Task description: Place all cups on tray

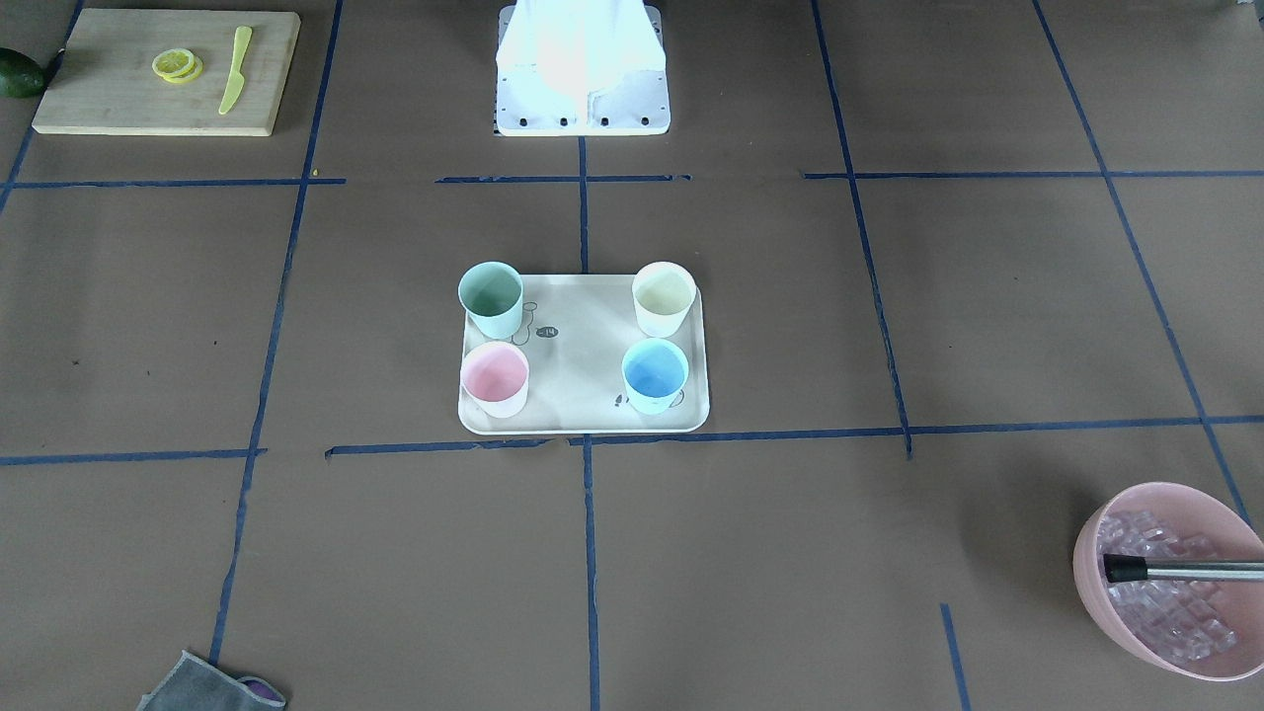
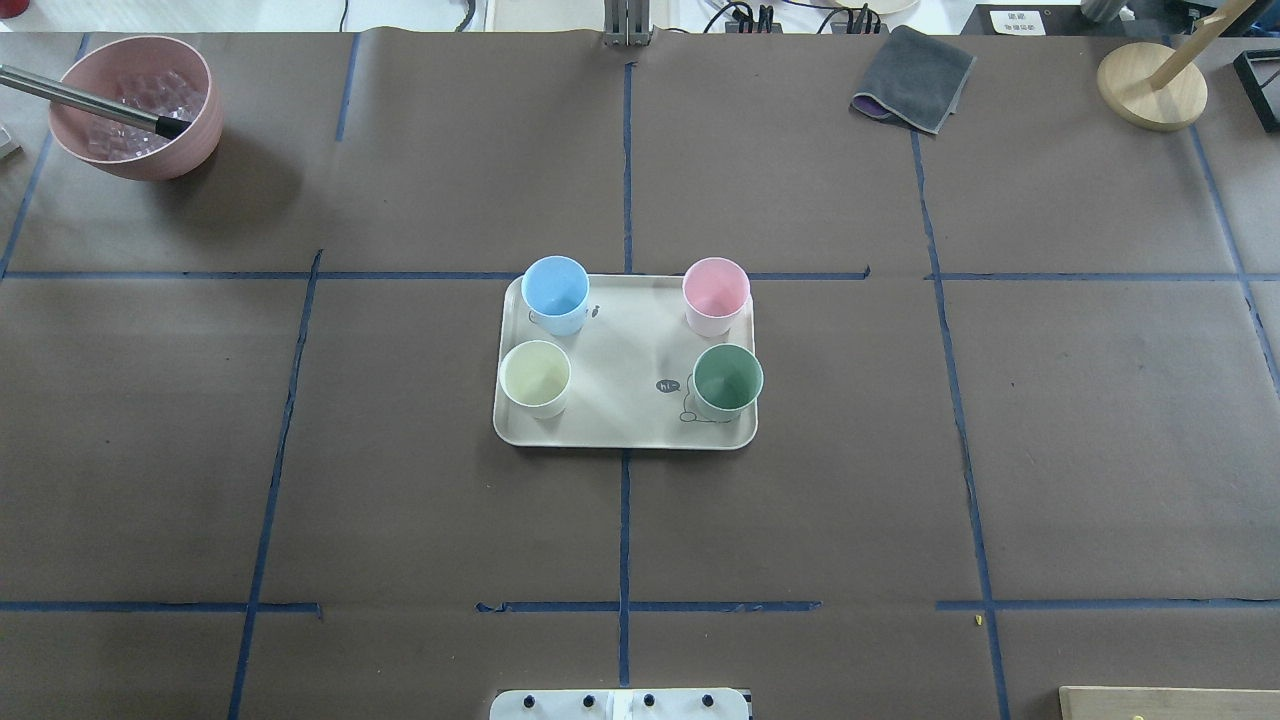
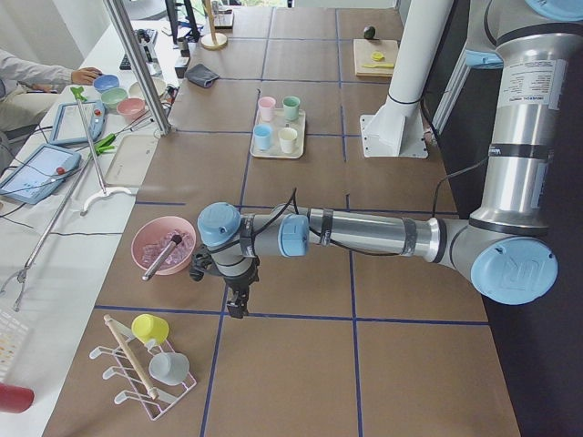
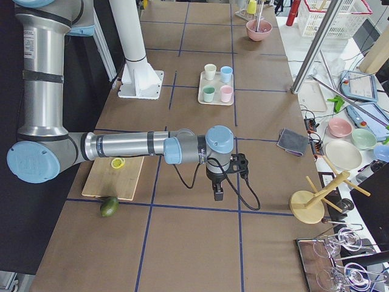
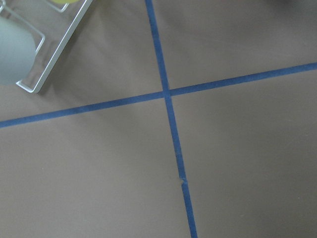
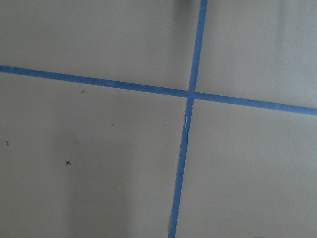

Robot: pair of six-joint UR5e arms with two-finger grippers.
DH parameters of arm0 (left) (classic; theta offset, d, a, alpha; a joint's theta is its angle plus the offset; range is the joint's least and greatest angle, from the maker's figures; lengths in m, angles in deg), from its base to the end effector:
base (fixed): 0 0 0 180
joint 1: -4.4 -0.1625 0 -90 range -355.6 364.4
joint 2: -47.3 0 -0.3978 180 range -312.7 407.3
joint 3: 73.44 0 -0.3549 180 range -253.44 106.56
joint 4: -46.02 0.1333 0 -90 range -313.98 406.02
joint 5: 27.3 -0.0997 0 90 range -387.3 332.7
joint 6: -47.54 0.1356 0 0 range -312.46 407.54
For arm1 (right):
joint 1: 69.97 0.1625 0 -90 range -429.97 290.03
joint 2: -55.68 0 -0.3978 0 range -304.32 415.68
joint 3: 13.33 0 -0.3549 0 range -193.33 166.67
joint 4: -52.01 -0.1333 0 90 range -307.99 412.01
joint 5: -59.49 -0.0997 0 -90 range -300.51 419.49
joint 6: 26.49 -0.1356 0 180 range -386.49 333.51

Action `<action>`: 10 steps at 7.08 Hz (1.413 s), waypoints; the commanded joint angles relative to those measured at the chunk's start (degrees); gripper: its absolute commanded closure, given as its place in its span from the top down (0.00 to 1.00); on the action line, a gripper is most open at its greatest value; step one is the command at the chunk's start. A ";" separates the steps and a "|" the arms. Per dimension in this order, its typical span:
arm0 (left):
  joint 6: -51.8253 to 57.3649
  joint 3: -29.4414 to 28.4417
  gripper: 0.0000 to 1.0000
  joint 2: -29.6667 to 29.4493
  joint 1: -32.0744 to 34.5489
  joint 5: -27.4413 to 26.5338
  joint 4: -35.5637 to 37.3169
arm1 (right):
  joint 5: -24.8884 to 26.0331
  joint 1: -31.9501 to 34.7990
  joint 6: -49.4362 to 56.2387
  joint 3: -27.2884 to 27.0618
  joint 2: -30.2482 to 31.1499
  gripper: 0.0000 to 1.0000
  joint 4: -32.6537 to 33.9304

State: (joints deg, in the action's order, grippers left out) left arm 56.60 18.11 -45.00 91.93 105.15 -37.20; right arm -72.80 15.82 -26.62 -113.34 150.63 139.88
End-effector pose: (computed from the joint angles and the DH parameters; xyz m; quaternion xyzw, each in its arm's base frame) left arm -0.0217 -0.4659 0.6412 -0.0030 0.3627 0.0844 0.9281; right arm 0.0103 -0.4326 0.6146 0.0448 -0.3620 -0.0557 0.9294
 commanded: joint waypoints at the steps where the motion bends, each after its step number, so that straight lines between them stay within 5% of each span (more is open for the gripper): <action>1: 0.08 0.30 1.00 0.28 0.28 -0.43 0.08 | -0.07 -0.18 -0.04 0.16 -0.03 1.00 -0.07; 10: 0.26 0.65 1.00 0.02 -0.43 -0.44 0.08 | -0.60 -0.71 0.05 1.13 0.14 1.00 -0.24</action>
State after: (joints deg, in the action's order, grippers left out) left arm 56.86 18.74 -45.02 91.50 104.71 -37.19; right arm -72.96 15.19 -26.57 -112.21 150.71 139.67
